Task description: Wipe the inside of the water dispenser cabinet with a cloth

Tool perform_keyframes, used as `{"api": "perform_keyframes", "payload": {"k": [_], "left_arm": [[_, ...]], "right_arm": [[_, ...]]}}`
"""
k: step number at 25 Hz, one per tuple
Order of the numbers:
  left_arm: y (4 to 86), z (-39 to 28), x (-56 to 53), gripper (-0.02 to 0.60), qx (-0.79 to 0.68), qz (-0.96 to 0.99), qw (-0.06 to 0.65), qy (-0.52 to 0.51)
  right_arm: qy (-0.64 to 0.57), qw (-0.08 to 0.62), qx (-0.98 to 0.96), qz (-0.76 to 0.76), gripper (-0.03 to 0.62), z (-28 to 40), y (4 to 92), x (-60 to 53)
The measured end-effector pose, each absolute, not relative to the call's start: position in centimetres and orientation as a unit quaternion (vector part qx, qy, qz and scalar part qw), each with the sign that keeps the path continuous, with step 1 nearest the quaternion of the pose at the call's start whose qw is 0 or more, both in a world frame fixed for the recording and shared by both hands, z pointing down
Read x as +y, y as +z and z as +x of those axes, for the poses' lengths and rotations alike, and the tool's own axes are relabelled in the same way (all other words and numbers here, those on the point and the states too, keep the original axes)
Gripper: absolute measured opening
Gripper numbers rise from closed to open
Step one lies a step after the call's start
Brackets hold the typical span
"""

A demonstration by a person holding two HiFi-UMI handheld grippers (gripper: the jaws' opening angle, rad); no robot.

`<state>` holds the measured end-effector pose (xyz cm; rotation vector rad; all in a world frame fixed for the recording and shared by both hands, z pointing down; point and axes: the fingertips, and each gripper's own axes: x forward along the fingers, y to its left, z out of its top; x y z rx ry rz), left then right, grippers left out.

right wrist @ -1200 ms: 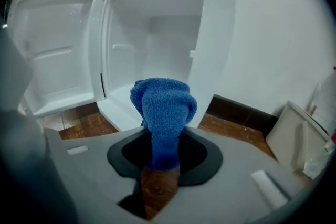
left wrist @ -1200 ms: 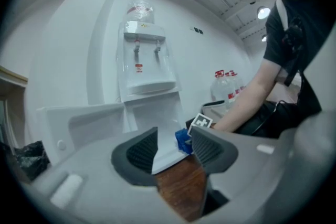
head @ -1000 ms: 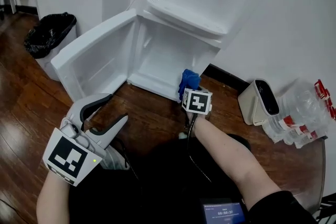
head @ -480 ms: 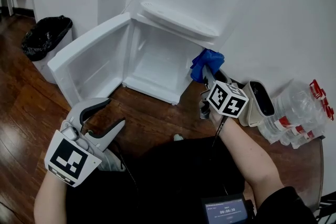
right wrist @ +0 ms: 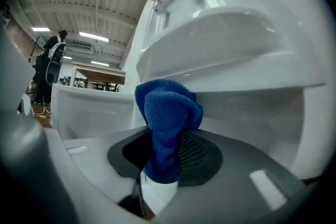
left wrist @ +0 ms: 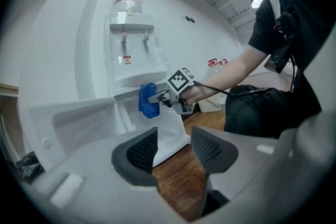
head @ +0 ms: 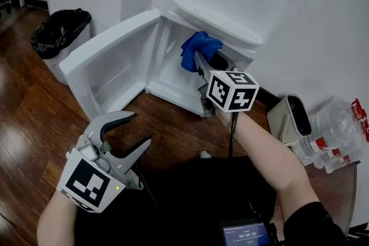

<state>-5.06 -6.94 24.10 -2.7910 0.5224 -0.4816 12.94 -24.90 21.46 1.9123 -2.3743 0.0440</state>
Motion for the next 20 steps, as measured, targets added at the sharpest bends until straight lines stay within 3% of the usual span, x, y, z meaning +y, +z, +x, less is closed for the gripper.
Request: {"api": "perform_keyframes", "payload": {"k": [6, 13, 15, 20], "left_arm": [[23.6, -5.1, -6.8, 0.202, 0.173, -0.962, 0.136, -0.162], [22.6, -5.6, -7.4, 0.202, 0.175, -0.965, 0.139, -0.136], [22.3, -5.9, -7.9, 0.202, 0.181, -0.97, 0.113, -0.114], [20.7, -7.0, -9.4, 0.203, 0.204, -0.978, -0.032, -0.03]], "right_arm": [[0.005, 0.072, -0.806, 0.587, 0.12, 6.0, 21.7, -30.5], [0.073, 0.113, -0.812, 0.568, 0.12, 6.2, 29.5, -30.0], [0.112, 0.097, -0.833, 0.532, 0.12, 6.1, 30.2, -27.5], [0.163, 0.039, -0.912, 0.374, 0.121, 3.6, 26.7, -17.6]]}}
